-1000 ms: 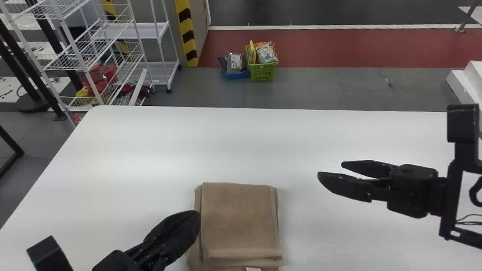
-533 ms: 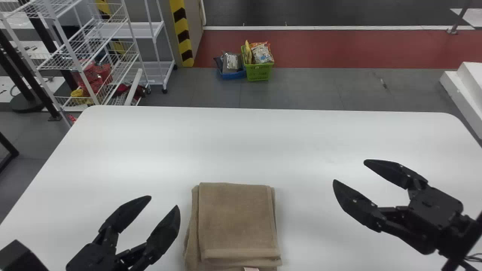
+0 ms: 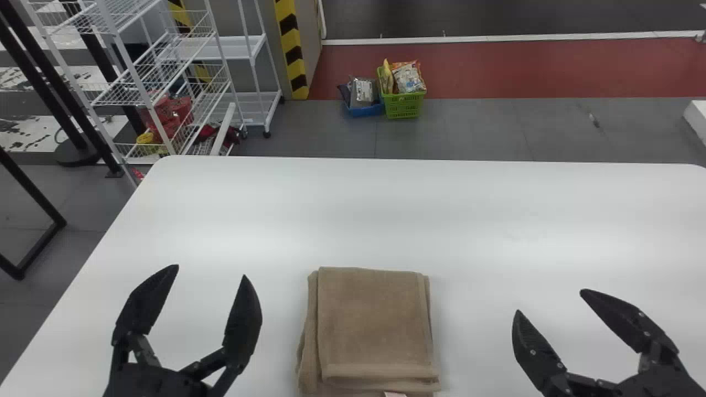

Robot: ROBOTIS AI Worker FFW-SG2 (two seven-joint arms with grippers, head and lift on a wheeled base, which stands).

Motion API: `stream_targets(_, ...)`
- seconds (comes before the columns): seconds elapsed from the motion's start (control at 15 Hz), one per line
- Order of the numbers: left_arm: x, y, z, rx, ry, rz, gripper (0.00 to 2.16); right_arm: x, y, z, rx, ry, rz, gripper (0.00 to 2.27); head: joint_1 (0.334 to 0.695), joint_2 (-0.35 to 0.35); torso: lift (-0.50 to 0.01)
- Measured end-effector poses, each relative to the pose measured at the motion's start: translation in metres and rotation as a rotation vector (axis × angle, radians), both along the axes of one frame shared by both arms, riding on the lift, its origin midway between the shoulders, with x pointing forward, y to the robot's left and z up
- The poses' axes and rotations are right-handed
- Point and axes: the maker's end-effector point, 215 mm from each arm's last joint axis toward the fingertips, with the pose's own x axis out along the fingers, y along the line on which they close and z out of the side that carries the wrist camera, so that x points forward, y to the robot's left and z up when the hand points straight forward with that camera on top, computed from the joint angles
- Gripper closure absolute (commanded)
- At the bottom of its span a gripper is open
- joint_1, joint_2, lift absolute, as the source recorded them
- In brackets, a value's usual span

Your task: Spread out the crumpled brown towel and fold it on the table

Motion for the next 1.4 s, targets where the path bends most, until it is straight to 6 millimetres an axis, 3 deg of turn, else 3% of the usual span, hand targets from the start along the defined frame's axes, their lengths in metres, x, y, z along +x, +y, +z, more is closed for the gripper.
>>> stream_targets(0.27, -0.003, -0.024, -0.008, 0.002, 0.026, -0.035, 0.17, 0.001, -0.012, 0.008, -0.002, -0.048, -0.132, 0.09, 0.695, 0.09, -0.127)
stream_targets(0.53, 0.0, -0.037, -0.02, -0.003, 0.086, -0.067, 0.17, 0.001, -0.009, 0.008, -0.003, -0.055, -0.169, 0.09, 0.695, 0.064, -0.127)
stream_targets(1.07, 0.003, -0.033, -0.02, -0.007, 0.088, -0.065, 0.17, 0.002, -0.019, 0.011, -0.01, -0.081, -0.201, 0.09, 0.695, 0.054, -0.127)
stream_targets(1.4, 0.004, -0.028, -0.02, -0.015, 0.089, -0.058, 0.17, 0.002, -0.013, 0.015, 0.005, -0.093, -0.212, 0.09, 0.695, 0.071, -0.127)
